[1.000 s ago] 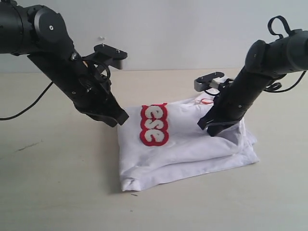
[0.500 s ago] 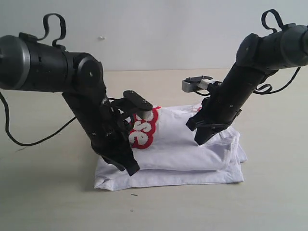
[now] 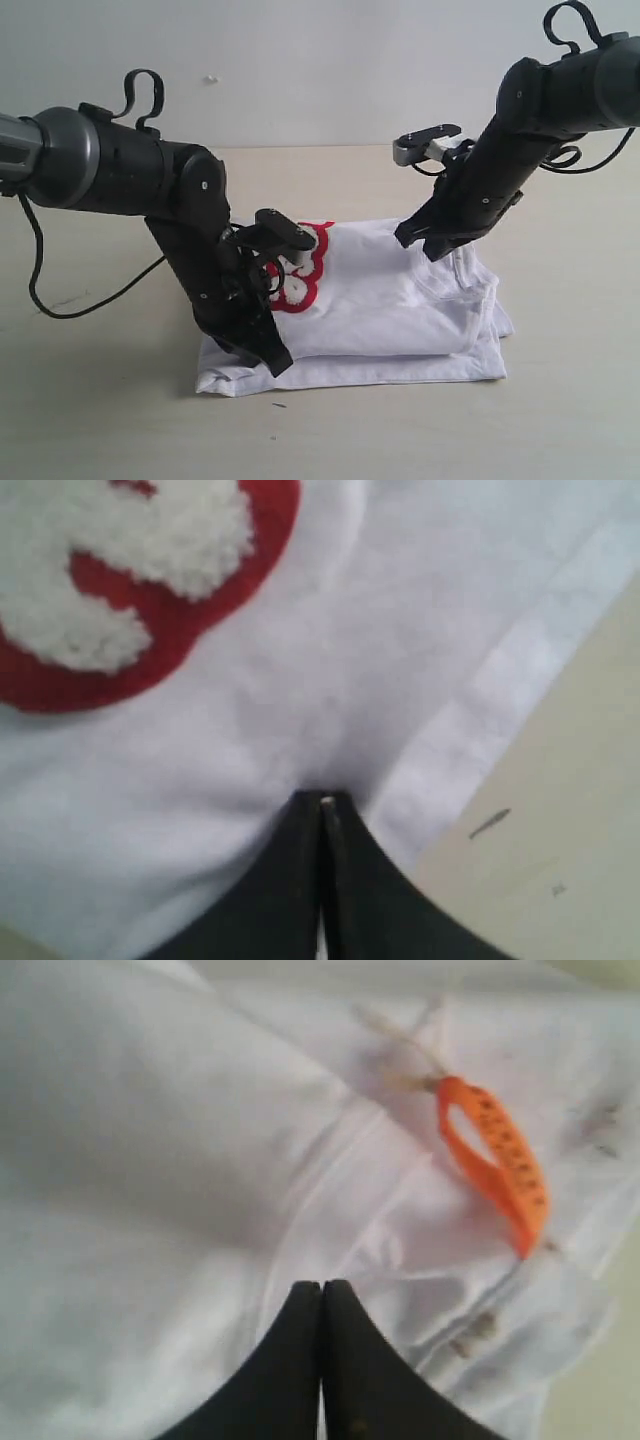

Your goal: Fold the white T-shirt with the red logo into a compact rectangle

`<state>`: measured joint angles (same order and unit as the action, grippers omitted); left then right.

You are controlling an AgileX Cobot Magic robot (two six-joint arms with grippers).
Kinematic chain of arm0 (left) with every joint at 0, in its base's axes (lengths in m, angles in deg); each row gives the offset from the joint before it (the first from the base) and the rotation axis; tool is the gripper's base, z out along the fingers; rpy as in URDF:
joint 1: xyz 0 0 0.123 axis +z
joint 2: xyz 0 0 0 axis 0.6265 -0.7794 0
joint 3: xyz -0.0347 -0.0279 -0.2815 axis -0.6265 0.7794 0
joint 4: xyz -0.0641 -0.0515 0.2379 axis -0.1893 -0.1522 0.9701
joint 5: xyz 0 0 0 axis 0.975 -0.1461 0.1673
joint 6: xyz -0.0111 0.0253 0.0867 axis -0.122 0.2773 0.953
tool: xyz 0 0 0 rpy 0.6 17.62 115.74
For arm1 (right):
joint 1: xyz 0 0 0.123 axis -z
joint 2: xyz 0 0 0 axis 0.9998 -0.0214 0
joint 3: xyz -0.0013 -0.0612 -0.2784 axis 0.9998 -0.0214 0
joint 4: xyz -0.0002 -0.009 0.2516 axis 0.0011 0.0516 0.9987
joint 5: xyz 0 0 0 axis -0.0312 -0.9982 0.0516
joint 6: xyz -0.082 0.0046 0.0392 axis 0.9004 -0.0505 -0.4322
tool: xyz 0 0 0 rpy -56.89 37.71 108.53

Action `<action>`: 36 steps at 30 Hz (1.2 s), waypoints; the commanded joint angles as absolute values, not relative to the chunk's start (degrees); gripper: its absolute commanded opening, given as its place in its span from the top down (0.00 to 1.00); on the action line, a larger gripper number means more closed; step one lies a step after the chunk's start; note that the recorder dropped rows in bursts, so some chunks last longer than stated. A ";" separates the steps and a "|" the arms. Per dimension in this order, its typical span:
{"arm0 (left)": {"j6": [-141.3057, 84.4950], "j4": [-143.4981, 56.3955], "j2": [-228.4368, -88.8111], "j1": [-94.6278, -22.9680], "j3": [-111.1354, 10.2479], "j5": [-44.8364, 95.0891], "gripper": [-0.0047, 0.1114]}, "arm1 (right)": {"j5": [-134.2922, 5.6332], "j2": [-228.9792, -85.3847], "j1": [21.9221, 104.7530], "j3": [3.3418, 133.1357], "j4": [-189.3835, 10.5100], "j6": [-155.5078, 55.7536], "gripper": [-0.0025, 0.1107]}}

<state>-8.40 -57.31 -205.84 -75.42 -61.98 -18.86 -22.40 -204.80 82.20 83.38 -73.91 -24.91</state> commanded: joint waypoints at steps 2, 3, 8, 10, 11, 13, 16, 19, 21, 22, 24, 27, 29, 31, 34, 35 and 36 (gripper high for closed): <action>-8.65 -59.09 -202.58 -75.22 -61.93 -12.36 0.96 | -27.77 -204.42 82.07 83.15 -79.18 -31.73 0.98; -8.66 -60.27 -202.82 -75.34 -60.87 -6.56 0.96 | -28.67 -205.19 82.07 83.15 -79.18 -31.90 0.98; -8.66 -57.13 -205.67 -74.66 -59.31 -4.88 0.96 | -30.78 -210.36 82.07 83.15 -84.54 -35.87 0.98; -8.88 -57.50 -206.86 -73.59 -59.31 -5.28 0.96 | -31.60 -210.80 82.07 83.15 -84.30 -36.23 0.98; -8.88 -57.50 -207.13 -73.28 -59.31 -5.53 0.96 | -31.60 -210.53 82.07 83.30 -84.17 -36.23 0.98; -8.88 -57.50 -207.10 -72.73 -59.31 -5.94 0.96 | -31.60 -209.42 82.07 83.38 -84.17 -36.28 0.98; -8.88 -57.61 -205.44 -71.67 -59.31 -6.19 0.96 | -31.50 -205.86 82.07 83.38 -84.17 -36.28 0.98; -8.88 -57.85 -202.36 -71.37 -59.31 -5.87 0.96 | -31.37 -202.61 82.07 83.38 -83.94 -36.28 0.98; -8.88 -57.85 -198.55 -71.37 -59.31 -5.34 0.96 | -31.12 -199.66 82.07 83.38 -83.94 -36.91 0.98; -8.88 -57.94 -197.17 -71.37 -59.31 -5.09 0.96 | -30.98 -198.82 82.07 83.38 -83.81 -36.91 0.98; -8.88 -58.40 -193.98 -71.37 -59.31 -5.19 0.96 | -30.43 -197.07 82.07 83.38 -83.72 -36.91 0.98; -8.88 -58.54 -190.32 -71.37 -59.31 -7.38 0.96 | -30.26 -196.27 82.07 83.38 -83.62 -37.94 0.98; -9.53 -59.10 -187.47 -71.37 -59.31 -9.59 0.96 | -30.26 -196.27 82.07 83.38 -83.52 -38.29 0.98; -13.88 -61.76 -183.66 -71.37 -59.31 -7.24 0.96 | -30.26 -196.27 82.07 83.38 -83.52 -38.29 0.98; -14.89 -68.66 -176.74 -71.37 -59.31 -5.19 0.96 | -30.36 -196.27 82.07 83.38 -83.52 -38.27 0.98; -14.89 -69.15 -175.70 -71.37 -59.31 -5.76 0.96 | -30.36 -196.27 82.07 83.38 -83.52 -38.27 0.98; -14.89 -69.30 -173.10 -71.37 -59.31 -8.11 0.96 | -30.36 -196.27 82.07 83.38 -83.52 -38.27 0.98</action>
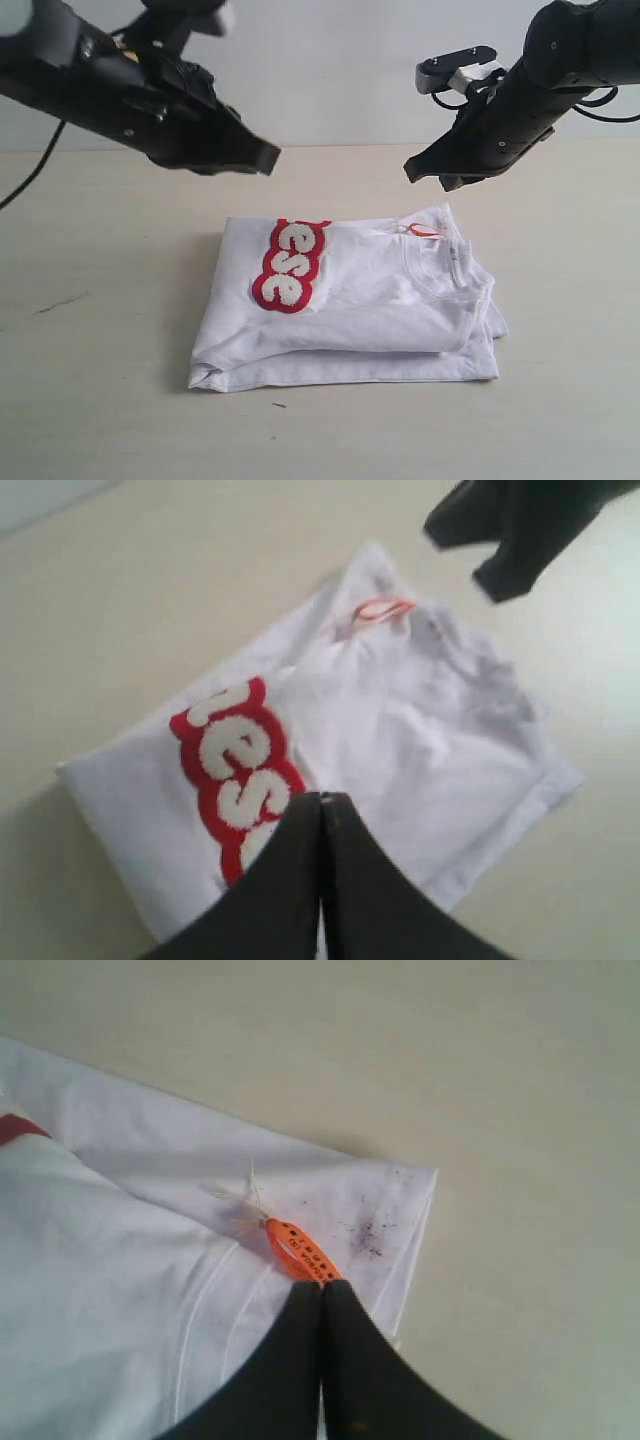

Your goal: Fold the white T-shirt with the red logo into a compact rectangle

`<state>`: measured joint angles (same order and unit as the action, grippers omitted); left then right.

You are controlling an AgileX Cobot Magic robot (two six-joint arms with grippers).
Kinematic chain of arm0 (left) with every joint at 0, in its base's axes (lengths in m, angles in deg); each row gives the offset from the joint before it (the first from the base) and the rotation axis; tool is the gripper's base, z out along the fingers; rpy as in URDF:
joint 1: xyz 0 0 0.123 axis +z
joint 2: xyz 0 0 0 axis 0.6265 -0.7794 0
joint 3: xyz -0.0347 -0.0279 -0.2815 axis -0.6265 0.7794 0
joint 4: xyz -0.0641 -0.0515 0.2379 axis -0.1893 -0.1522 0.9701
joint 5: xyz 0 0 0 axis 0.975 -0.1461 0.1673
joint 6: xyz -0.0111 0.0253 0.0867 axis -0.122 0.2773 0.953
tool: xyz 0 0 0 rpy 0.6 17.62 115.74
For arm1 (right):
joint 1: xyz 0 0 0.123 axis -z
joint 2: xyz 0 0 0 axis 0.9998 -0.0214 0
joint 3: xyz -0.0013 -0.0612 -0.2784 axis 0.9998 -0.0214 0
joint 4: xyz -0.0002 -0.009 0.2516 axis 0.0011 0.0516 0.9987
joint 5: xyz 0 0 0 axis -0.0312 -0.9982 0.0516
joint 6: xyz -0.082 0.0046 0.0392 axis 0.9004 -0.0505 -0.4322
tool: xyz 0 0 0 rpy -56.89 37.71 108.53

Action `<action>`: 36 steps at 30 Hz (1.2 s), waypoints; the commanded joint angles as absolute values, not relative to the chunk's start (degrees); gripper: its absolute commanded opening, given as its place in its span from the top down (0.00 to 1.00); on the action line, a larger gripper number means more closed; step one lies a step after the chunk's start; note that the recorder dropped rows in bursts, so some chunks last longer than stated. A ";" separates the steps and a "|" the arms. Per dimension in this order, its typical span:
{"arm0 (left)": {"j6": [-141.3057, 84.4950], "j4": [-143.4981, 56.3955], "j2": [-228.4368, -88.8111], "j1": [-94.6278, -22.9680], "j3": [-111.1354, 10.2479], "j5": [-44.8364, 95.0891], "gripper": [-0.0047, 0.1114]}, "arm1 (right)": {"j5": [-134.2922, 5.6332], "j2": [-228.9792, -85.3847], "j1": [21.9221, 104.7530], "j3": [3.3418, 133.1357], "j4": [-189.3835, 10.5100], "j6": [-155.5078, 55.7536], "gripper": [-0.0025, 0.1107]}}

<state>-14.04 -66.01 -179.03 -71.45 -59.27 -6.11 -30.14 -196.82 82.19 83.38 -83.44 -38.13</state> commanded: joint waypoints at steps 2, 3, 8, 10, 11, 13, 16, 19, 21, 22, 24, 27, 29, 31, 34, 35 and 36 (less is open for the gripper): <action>-14.89 -70.38 -167.42 -71.37 -57.56 -8.18 0.96 | -30.36 -196.27 82.07 83.38 -83.52 -38.27 0.98; -14.89 -71.70 -164.95 -71.48 -56.02 -6.44 0.96 | -30.36 -196.27 82.07 83.38 -83.52 -38.27 0.98; -14.89 -76.50 -150.96 -71.48 -44.85 2.46 0.96 | -30.36 -196.27 82.07 83.38 -83.52 -38.27 0.98; -14.89 -76.50 -146.47 -71.48 -41.41 3.69 0.96 | -30.36 -196.27 82.07 83.38 -83.52 -38.27 0.98; -14.89 -76.63 -144.41 -71.48 -39.62 3.84 0.96 | -30.36 -196.27 82.07 83.38 -83.52 -38.27 0.98; -14.89 -78.65 -141.35 -71.48 -36.11 3.84 0.96 | -30.36 -196.27 82.07 83.38 -83.52 -38.27 0.98; -14.60 -76.19 -137.84 -71.48 -32.51 1.99 0.96 | -30.36 -196.27 82.07 83.38 -83.52 -38.27 0.98; -14.60 -71.09 -135.17 -71.48 -31.33 0.69 0.96 | -30.36 -196.27 82.07 83.38 -83.52 -38.27 0.98; -14.60 -70.72 -134.15 -71.48 -31.25 0.83 0.96 | -30.36 -196.27 82.07 83.38 -83.52 -38.27 0.98; -14.60 -70.72 -133.83 -71.48 -31.25 1.25 0.96 | -30.36 -196.27 82.07 83.38 -83.52 -38.27 0.98; -15.18 -71.50 -133.04 -71.48 -31.25 1.91 0.96 | -30.36 -196.27 82.07 83.38 -83.52 -38.27 0.98; -15.30 -72.78 -131.53 -71.35 -31.25 3.86 0.96 | -30.36 -196.27 82.07 83.38 -83.52 -38.27 0.98; -15.30 -72.89 -130.66 -71.35 -31.25 4.10 0.96 | -30.36 -196.27 82.07 83.38 -83.52 -38.27 0.98; -15.07 -72.89 -130.16 -71.35 -31.25 4.39 0.96 | -30.36 -196.27 82.07 83.38 -83.52 -38.27 0.98; -14.91 -72.50 -129.01 -71.35 -30.76 5.32 0.96 | -30.36 -196.27 82.07 83.38 -83.52 -38.27 0.98; -14.91 -71.82 -128.32 -71.35 -30.19 6.20 0.96 | -30.49 -196.27 82.07 83.38 -83.52 -38.27 0.98; -14.91 -71.68 -127.61 -71.35 -29.61 6.83 0.96 | -30.61 -196.27 82.07 83.38 -83.52 -38.27 0.98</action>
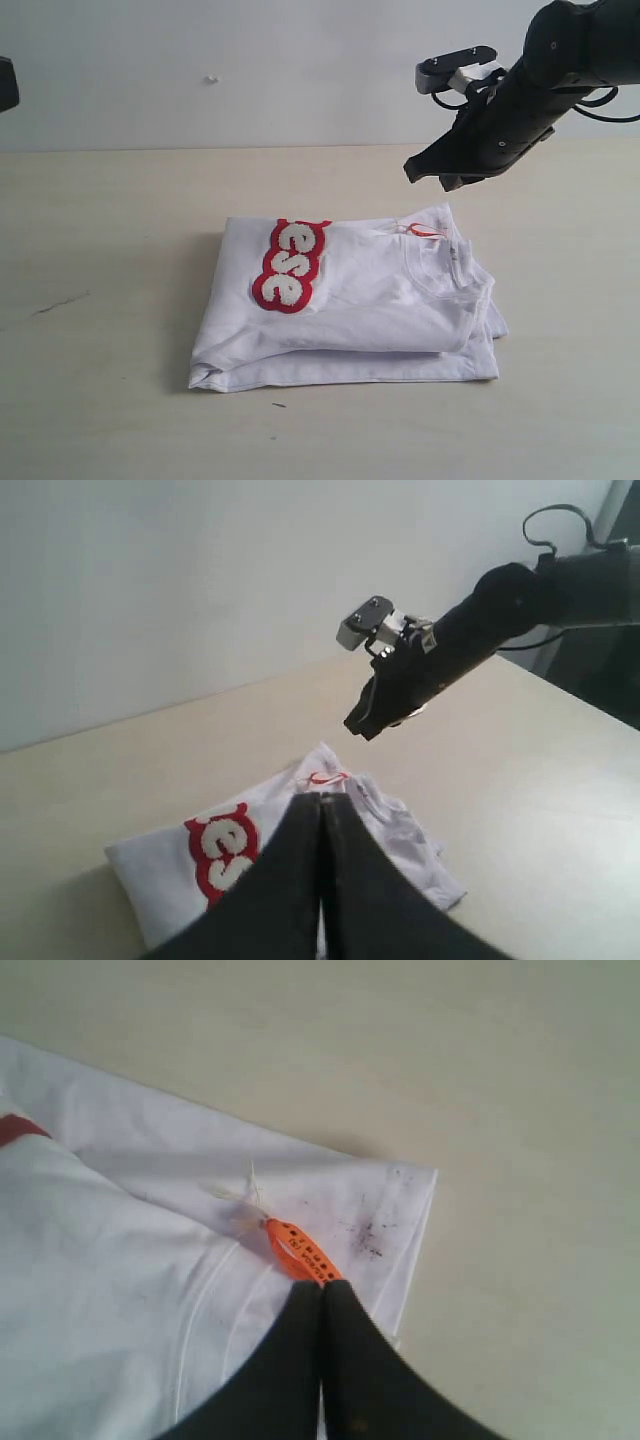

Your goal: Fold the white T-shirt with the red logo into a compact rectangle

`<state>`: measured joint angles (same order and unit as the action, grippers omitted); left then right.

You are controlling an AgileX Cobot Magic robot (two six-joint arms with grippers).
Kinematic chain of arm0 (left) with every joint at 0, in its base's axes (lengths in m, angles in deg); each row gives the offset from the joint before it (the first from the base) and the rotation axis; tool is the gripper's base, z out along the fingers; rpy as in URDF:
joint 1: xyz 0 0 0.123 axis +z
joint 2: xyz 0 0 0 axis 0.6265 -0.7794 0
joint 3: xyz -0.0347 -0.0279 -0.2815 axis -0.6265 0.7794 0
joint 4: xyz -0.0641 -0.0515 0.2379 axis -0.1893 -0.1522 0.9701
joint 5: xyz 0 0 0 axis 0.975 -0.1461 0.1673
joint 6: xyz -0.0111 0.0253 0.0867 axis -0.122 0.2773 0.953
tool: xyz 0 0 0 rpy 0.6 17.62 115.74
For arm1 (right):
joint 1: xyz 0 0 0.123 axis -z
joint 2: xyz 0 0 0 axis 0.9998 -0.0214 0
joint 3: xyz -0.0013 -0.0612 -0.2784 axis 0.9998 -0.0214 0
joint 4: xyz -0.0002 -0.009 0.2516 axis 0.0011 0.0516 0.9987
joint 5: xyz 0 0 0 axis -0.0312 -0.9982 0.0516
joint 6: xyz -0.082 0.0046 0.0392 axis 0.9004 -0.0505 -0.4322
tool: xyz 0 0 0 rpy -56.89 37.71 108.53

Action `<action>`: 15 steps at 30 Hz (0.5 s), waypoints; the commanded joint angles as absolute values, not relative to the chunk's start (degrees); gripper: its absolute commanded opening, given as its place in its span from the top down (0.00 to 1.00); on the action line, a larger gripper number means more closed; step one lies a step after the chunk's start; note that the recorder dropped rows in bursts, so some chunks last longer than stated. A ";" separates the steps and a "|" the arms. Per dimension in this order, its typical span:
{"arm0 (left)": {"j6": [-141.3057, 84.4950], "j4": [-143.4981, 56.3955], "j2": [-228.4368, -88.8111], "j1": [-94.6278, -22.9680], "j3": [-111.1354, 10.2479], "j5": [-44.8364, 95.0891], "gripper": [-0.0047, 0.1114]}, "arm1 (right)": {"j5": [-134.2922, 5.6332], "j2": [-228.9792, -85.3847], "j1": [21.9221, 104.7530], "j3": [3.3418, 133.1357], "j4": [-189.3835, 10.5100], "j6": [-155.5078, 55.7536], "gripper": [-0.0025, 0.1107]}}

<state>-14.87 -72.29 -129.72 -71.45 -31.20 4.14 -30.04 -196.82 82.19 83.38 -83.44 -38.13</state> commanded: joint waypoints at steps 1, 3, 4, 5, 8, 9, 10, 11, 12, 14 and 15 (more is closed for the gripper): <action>-14.91 -71.68 -126.58 -71.28 -28.85 7.86 0.96 | -30.61 -196.27 82.07 83.38 -83.52 -38.27 0.98; -14.91 -71.68 -124.87 -70.80 -27.69 9.09 0.96 | -30.61 -196.27 82.07 83.38 -83.52 -38.27 0.98; -14.91 -71.68 -123.91 -70.08 -27.20 9.06 0.96 | -30.61 -196.27 82.07 83.38 -83.52 -38.27 0.98; -15.01 -71.68 -123.06 -69.33 -26.79 9.06 0.96 | -30.61 -196.27 82.07 83.38 -83.52 -38.27 0.98; -18.04 -70.48 -120.38 -65.47 -24.90 9.39 0.96 | -30.61 -196.27 82.07 83.38 -83.52 -38.27 0.98; -20.29 -69.14 -119.45 -64.05 -24.31 9.51 0.96 | -30.61 -196.27 82.07 83.38 -83.52 -38.27 0.98; -23.21 -66.96 -118.73 -62.70 -23.75 9.44 0.96 | -30.61 -196.27 82.07 83.38 -83.52 -38.27 0.98; -26.05 -64.58 -117.99 -61.77 -23.34 9.55 0.96 | -30.61 -196.27 82.07 83.38 -83.52 -38.27 0.98; -30.57 -60.24 -116.94 -60.67 -22.73 9.89 0.96 | -30.61 -196.27 82.07 83.38 -83.52 -38.27 0.98; -33.63 -57.02 -115.13 -59.60 -21.75 11.13 0.96 | -30.61 -196.27 82.07 83.38 -83.52 -38.27 0.98; -33.48 -57.02 -114.02 -59.15 -21.19 11.77 0.96 | -30.61 -196.27 82.07 83.38 -83.52 -38.27 0.98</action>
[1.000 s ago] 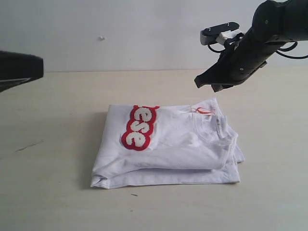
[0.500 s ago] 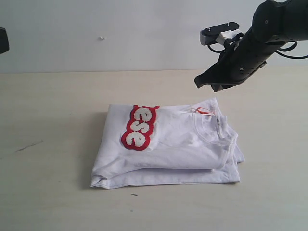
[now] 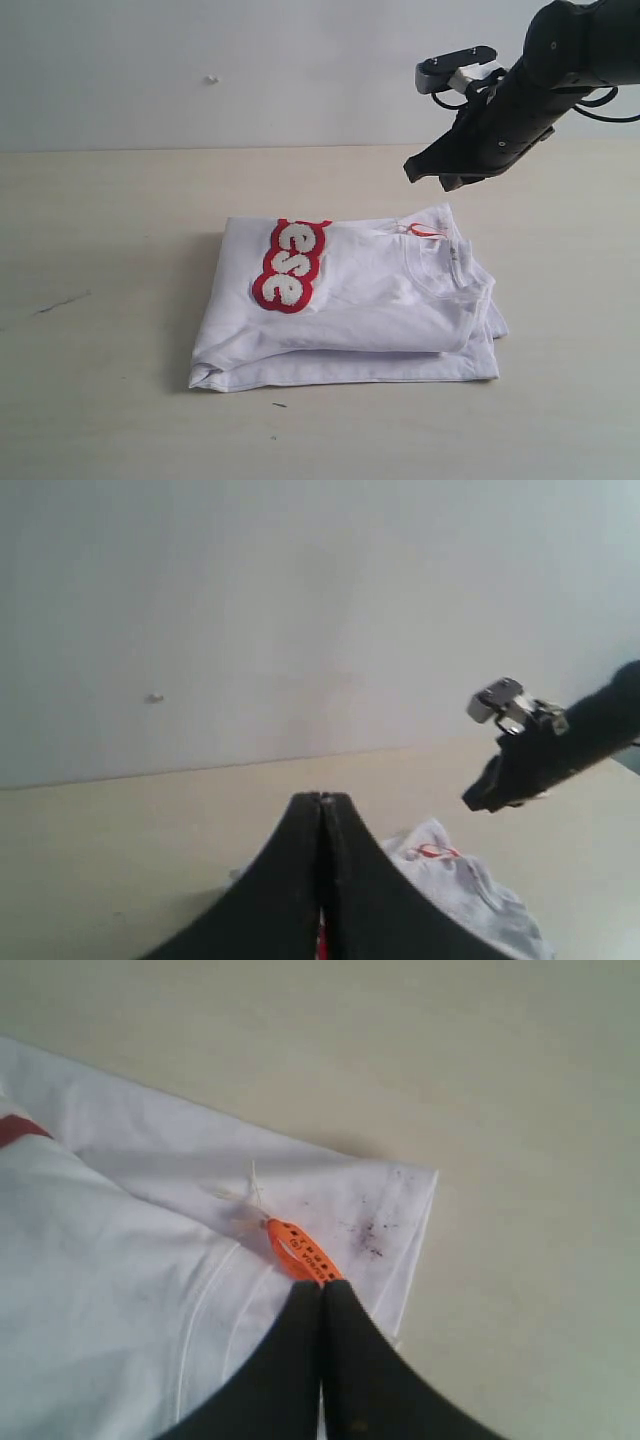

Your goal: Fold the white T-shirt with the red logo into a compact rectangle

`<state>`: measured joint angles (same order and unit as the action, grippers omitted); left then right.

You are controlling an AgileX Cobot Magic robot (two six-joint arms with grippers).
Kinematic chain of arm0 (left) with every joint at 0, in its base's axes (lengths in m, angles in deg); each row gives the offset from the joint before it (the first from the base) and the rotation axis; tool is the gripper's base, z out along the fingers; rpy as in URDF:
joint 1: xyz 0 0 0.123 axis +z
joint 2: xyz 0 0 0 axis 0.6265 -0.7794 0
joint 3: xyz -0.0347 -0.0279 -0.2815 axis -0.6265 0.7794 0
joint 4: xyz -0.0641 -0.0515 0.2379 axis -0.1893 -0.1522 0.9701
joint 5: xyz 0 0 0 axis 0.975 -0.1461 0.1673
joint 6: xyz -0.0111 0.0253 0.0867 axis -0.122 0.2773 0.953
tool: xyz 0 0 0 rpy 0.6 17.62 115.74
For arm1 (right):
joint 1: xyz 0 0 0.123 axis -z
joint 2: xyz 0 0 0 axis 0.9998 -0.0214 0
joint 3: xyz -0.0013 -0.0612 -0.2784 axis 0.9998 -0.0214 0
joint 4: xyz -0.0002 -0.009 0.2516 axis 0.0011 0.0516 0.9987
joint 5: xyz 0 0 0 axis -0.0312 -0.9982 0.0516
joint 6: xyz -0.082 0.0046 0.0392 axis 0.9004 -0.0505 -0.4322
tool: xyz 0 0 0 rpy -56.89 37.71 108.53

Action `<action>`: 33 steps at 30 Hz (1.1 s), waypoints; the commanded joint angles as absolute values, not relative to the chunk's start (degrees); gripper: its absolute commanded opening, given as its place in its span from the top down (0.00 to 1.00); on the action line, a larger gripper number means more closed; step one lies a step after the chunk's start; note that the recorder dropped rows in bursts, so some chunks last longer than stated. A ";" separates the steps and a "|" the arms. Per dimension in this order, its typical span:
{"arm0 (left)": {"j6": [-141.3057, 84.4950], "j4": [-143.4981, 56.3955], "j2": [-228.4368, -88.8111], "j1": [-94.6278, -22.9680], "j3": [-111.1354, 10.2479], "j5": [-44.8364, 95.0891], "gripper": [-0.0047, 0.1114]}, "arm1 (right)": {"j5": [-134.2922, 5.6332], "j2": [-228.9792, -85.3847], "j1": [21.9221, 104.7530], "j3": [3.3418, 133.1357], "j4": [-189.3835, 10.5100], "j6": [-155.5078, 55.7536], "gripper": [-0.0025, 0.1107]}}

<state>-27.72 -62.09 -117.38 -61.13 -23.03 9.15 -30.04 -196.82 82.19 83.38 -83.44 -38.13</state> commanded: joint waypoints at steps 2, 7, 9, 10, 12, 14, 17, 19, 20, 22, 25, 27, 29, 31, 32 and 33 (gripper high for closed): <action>-32.70 -56.88 -111.55 -58.07 -20.18 12.39 0.96 | -30.61 -196.27 82.07 83.38 -83.52 -38.27 0.98; -32.48 -55.67 -106.15 -53.89 -17.29 13.97 0.96 | -30.61 -196.27 82.07 83.38 -83.52 -38.27 0.98; -32.59 -55.07 -103.96 -51.23 -16.12 14.51 0.96 | -30.61 -196.27 82.07 83.38 -83.52 -38.27 0.98; -32.72 -55.07 -103.18 -50.45 -15.57 14.60 0.96 | -30.61 -196.27 82.07 83.38 -83.52 -38.27 0.98; -32.85 -55.07 -101.26 -47.71 -13.83 14.64 0.96 | -30.61 -196.27 82.07 83.38 -83.52 -38.27 0.98; -32.85 -55.07 -99.43 -46.04 -11.99 15.00 0.96 | -30.61 -196.27 82.07 83.38 -83.52 -38.27 0.98; -32.95 -55.07 -95.89 -44.39 -8.54 15.23 0.96 | -30.61 -196.27 82.07 83.38 -83.52 -38.27 0.98; -32.95 -55.07 -93.78 -43.94 -6.27 15.40 0.96 | -30.61 -196.27 82.07 83.38 -83.52 -38.27 0.98; -32.95 -54.88 -92.56 -43.81 -5.47 15.40 0.96 | -30.61 -196.27 82.07 83.38 -83.52 -38.27 0.98; -32.95 -53.85 -90.32 -43.81 -3.62 15.55 0.96 | -30.61 -196.27 82.07 83.38 -83.52 -38.27 0.98; -36.00 -50.48 -88.81 -43.81 -1.44 16.40 0.96 | -30.61 -196.27 82.07 83.38 -83.52 -38.27 0.98; -40.90 -47.00 -88.81 -43.81 0.11 18.43 0.96 | -30.61 -196.27 82.07 83.38 -83.52 -38.27 0.98; -46.58 -42.76 -88.81 -43.81 1.27 20.59 0.96 | -30.61 -196.27 82.07 83.38 -83.52 -38.27 0.98; -50.40 -40.57 -88.81 -43.81 2.51 22.20 0.96 | -30.72 -196.27 82.07 83.38 -83.49 -38.27 0.98; -50.51 -40.57 -88.81 -43.81 3.16 22.79 0.96 | -30.72 -196.27 82.07 83.38 -83.49 -38.27 0.98; -50.51 -40.57 -88.81 -43.81 3.72 23.42 0.96 | -30.84 -196.27 82.07 83.38 -83.49 -38.27 0.98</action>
<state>-47.87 -42.24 -89.14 -43.90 2.29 20.78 -30.04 -196.82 82.19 83.38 -83.44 -38.23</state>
